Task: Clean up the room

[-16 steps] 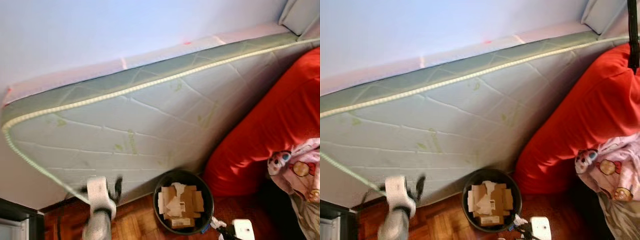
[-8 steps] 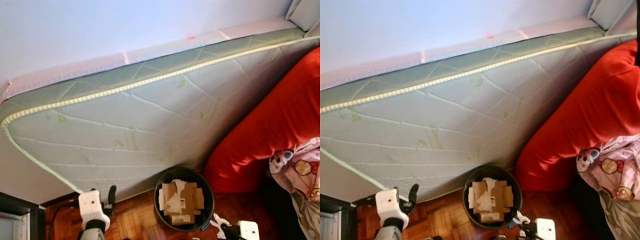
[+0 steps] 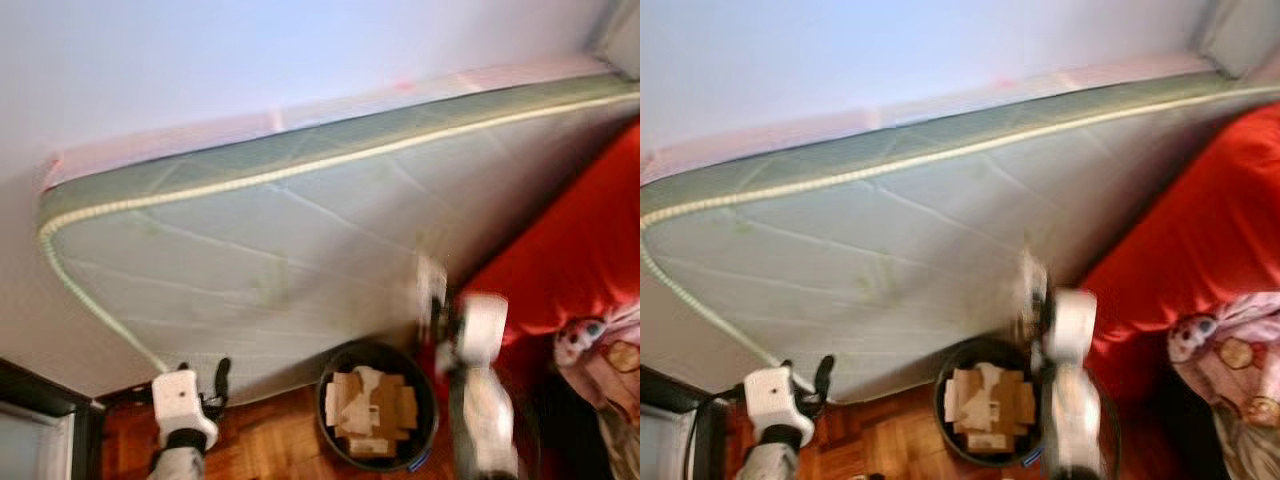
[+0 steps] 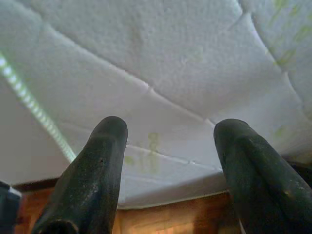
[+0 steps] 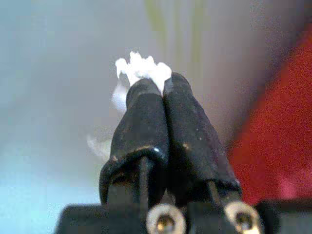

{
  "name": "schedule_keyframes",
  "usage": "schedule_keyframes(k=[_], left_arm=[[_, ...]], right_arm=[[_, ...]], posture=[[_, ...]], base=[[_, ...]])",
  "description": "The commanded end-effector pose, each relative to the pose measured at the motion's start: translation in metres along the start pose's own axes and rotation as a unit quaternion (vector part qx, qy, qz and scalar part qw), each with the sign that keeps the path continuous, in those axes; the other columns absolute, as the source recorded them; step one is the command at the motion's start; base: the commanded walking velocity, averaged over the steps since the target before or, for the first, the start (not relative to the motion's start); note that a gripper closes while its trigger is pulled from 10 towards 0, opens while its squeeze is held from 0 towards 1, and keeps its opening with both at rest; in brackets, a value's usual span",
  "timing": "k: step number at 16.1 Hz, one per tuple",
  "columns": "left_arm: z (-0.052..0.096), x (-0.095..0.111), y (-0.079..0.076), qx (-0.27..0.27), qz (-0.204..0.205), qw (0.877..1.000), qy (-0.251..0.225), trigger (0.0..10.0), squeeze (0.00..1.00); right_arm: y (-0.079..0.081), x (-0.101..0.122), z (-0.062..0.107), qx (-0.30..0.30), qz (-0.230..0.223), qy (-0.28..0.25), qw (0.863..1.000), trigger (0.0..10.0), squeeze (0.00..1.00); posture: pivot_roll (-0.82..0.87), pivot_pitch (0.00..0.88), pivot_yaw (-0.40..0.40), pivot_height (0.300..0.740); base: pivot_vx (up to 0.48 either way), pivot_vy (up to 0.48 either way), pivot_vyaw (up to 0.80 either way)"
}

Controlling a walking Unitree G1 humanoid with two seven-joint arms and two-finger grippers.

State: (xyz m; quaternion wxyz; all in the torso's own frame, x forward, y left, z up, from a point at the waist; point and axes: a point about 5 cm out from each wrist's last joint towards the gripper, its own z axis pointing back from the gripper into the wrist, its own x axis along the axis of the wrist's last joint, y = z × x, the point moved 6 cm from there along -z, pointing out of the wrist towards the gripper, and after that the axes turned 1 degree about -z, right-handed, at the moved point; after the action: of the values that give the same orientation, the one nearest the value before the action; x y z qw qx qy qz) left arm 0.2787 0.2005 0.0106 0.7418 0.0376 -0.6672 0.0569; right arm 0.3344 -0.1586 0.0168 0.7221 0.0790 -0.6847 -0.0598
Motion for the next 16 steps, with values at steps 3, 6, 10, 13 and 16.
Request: schedule_keyframes(k=[3,6,10,13,16], left_arm=[[0.002,0.004,-0.005,-0.012,-0.004,1.0,0.002,10.0,0.0],[-0.009,0.009,-0.008,-0.016,-0.005,1.0,-0.001,10.0,0.0],[-0.012,0.013,-0.006,-0.009,-0.004,1.0,-0.003,10.0,0.0],[-0.011,0.013,-0.006,-0.007,-0.002,1.0,-0.002,10.0,0.0],[-0.009,0.011,-0.006,-0.005,0.0,1.0,0.002,10.0,0.0]], right_arm=[[-0.002,0.011,0.004,-0.008,0.013,-0.018,1.0,10.0,0.0],[0.0,-0.005,0.007,-0.008,0.032,0.023,0.999,10.0,0.0],[0.004,-0.01,0.004,-0.005,0.038,0.047,0.998,10.0,0.0],[0.005,-0.01,0.003,-0.002,0.039,0.047,0.998,10.0,0.0],[0.006,-0.011,0.001,-0.002,0.038,0.051,0.998,10.0,0.0]], posture=[[-0.11,0.094,0.015,0.74],[-0.09,0.132,0.014,0.74],[-0.09,0.161,0.005,0.71],[-0.08,0.179,0.0,0.695],[-0.08,0.189,-0.004,0.695]], base=[[0.0,0.0,0.0],[0.0,0.0,0.0],[0.0,0.0,0.0],[0.0,0.0,0.0],[0.0,0.0,0.0]])
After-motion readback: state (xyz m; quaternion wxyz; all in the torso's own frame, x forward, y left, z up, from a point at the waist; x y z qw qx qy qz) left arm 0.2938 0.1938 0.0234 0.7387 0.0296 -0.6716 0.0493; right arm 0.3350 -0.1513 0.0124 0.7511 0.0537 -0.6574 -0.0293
